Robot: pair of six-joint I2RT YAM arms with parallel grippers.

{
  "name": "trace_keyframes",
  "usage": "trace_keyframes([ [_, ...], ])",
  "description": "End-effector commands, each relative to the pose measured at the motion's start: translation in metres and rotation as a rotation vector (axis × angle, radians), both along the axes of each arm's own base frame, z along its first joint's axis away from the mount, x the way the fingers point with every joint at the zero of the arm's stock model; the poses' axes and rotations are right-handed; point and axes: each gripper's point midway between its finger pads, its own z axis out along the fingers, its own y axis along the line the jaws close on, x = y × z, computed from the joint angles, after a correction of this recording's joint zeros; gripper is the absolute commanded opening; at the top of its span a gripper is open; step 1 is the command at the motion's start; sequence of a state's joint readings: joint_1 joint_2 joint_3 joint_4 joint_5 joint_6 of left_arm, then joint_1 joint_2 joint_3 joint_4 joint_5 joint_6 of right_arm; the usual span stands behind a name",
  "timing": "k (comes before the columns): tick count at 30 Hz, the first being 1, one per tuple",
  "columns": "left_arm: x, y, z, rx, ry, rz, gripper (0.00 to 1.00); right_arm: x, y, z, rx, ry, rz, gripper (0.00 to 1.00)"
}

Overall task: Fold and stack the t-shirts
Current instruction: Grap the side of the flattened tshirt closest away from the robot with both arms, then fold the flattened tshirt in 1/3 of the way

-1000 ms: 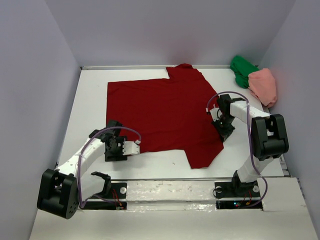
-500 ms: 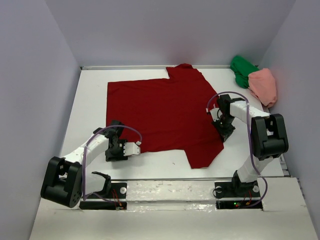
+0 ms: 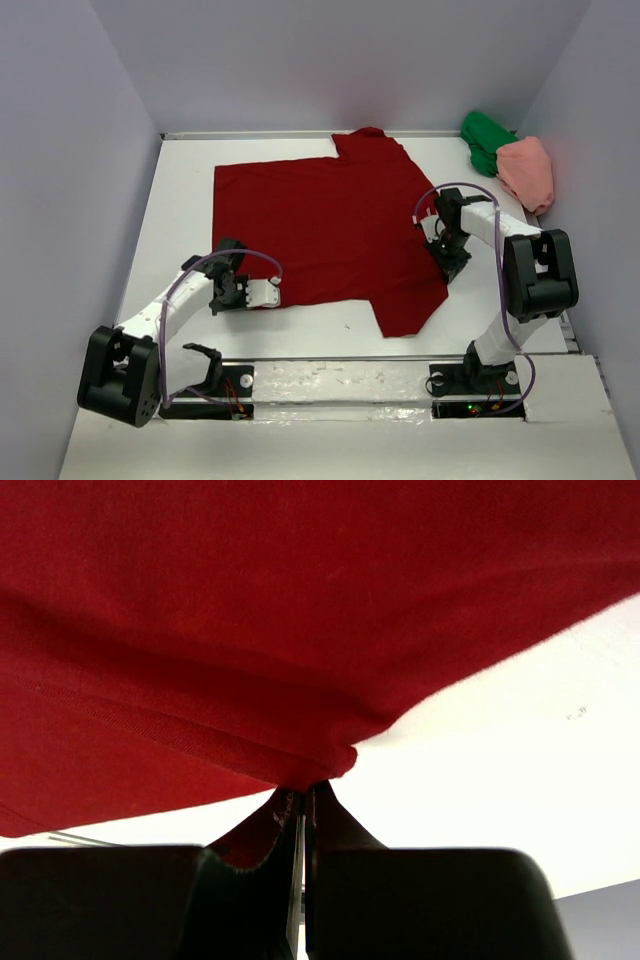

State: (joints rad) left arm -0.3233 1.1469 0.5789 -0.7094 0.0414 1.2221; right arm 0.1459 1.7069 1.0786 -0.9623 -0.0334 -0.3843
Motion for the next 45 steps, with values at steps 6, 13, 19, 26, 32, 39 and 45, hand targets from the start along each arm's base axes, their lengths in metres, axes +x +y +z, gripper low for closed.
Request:
trace_keyframes([
  [6, 0.015, 0.009, 0.045, 0.031, -0.122, 0.036, 0.0, 0.008, -0.001, 0.039, -0.015, -0.095, 0.012, 0.0],
  [13, 0.017, 0.009, 0.056, 0.021, -0.168, 0.05, 0.0, 0.009, -0.001, 0.046, -0.012, -0.112, 0.015, 0.0],
  [19, 0.019, 0.015, 0.055, 0.047, -0.199, 0.056, 0.0, 0.016, -0.005, 0.047, -0.041, -0.127, 0.004, 0.0],
  [26, 0.03, 0.016, 0.056, 0.052, -0.258, 0.064, 0.0, 0.028, -0.005, 0.051, -0.046, -0.153, -0.005, 0.0],
  [32, 0.038, 0.016, 0.053, 0.042, -0.274, 0.081, 0.0, 0.039, -0.004, 0.054, -0.05, -0.172, -0.004, 0.0],
  [39, 0.045, 0.017, 0.051, 0.043, -0.285, 0.099, 0.0, 0.052, -0.003, 0.052, -0.055, -0.179, -0.008, 0.0],
  [45, 0.047, 0.019, 0.043, 0.048, -0.276, 0.102, 0.0, 0.061, -0.003, 0.05, -0.064, -0.183, -0.007, 0.0],
])
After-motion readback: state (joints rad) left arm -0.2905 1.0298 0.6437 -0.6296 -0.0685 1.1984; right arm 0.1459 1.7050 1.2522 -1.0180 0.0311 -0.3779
